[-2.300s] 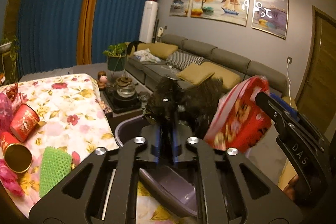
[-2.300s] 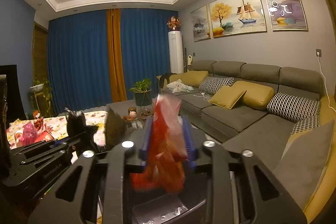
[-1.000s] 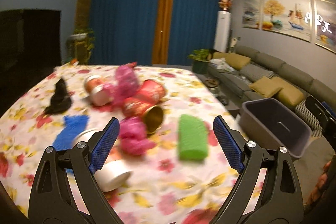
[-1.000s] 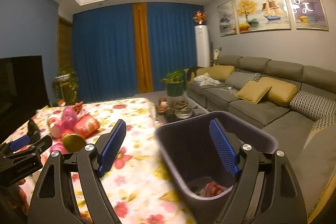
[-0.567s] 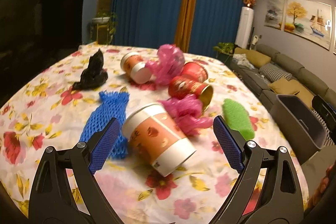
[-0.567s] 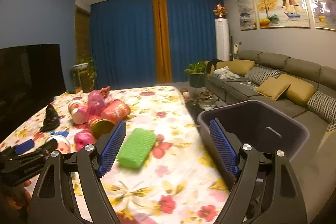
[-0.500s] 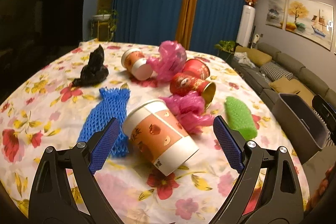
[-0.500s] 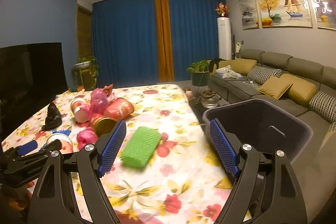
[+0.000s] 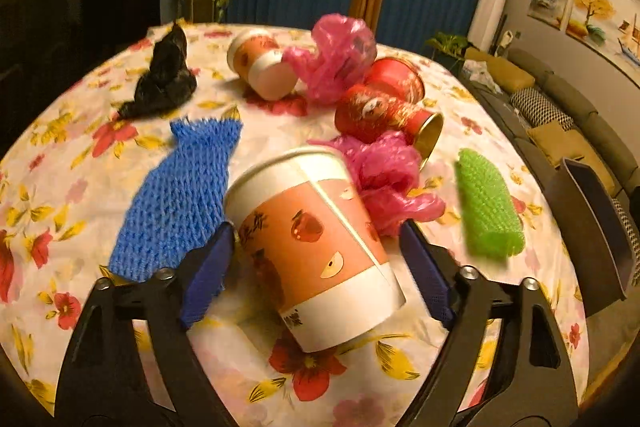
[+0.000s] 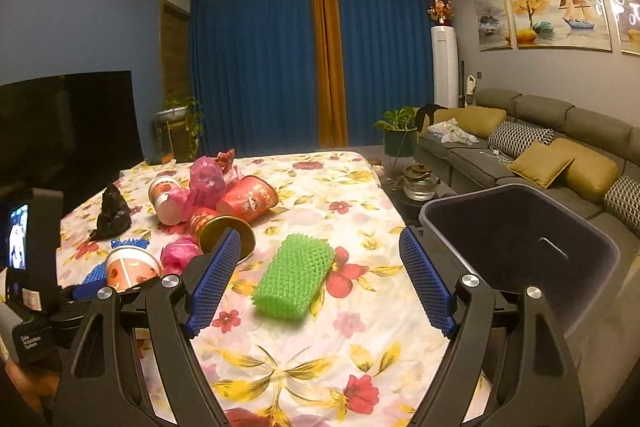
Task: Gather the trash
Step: 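Move both tools back over the table toward the paper cup and pink bag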
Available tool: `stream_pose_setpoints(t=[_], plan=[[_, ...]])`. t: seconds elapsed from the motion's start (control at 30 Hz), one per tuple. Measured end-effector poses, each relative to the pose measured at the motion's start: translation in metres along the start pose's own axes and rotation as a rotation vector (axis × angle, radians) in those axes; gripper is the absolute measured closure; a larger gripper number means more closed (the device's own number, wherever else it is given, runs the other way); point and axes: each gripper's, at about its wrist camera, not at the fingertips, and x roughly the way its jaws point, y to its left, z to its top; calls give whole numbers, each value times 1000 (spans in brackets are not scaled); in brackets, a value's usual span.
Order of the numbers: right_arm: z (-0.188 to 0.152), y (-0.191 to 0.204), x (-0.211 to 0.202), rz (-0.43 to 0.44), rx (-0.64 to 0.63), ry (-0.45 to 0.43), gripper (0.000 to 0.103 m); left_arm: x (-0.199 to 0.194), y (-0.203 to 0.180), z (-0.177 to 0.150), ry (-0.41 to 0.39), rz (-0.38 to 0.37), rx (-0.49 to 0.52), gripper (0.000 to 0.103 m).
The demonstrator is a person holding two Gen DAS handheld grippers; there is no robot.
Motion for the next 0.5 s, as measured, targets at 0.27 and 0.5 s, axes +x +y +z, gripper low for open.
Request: stream_pose_setpoints(t=[0.27, 0.5], plan=[[-2, 11, 11, 27, -22, 32, 23, 0, 13, -1, 7, -77, -59, 37], [-2, 38, 24, 78, -60, 74, 23, -33, 29, 4, -91, -110, -83, 38]])
